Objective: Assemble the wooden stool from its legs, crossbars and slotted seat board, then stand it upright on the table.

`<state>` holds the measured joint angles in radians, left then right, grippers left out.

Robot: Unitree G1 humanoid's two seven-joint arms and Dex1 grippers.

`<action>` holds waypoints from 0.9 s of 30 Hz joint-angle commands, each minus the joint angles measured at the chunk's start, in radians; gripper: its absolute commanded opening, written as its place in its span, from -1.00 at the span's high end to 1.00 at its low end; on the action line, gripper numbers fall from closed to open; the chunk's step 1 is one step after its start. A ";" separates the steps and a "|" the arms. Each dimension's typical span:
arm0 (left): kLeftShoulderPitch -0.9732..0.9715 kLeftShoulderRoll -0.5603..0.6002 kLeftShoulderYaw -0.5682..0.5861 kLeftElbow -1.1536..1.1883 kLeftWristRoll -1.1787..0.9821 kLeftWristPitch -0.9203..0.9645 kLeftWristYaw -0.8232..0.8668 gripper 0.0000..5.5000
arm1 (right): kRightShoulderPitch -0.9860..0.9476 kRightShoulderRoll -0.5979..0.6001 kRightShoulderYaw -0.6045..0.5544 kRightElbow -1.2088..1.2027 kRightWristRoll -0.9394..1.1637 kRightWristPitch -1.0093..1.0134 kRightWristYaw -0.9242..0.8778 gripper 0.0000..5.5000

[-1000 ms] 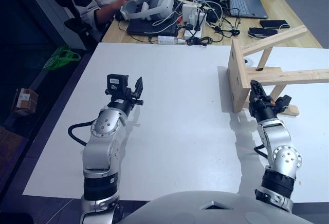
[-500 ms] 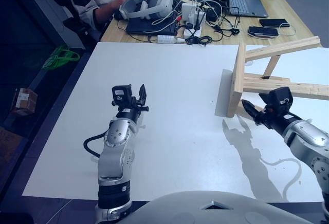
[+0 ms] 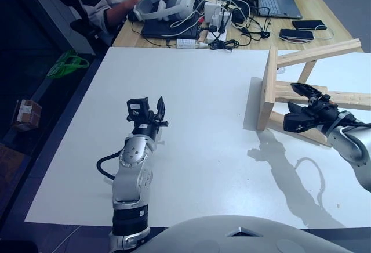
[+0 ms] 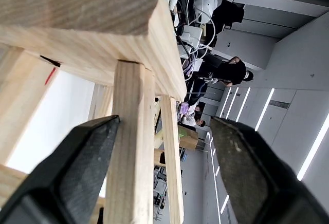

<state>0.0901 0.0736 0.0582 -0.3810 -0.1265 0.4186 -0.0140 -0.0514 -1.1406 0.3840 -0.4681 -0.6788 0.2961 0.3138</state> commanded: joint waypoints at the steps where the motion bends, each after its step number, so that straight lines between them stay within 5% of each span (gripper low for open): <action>1: -0.012 0.006 0.001 0.004 0.006 0.005 -0.005 0.18 | -0.072 0.128 0.034 0.133 -0.116 -0.013 -0.012 -0.18; 13: -0.029 0.015 0.003 0.000 0.006 0.020 -0.013 0.18 | -0.055 0.380 -0.034 0.250 -0.144 0.005 -0.005 0.55; 27: -0.070 0.032 0.022 0.014 0.010 0.031 -0.027 0.18 | -0.131 0.814 -0.300 0.179 0.275 0.144 0.109 0.55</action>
<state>0.0497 0.0822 0.0782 -0.3796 -0.1269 0.4316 -0.0344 -0.1985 -0.4945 0.0959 -0.3013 -0.6628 0.3671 0.3414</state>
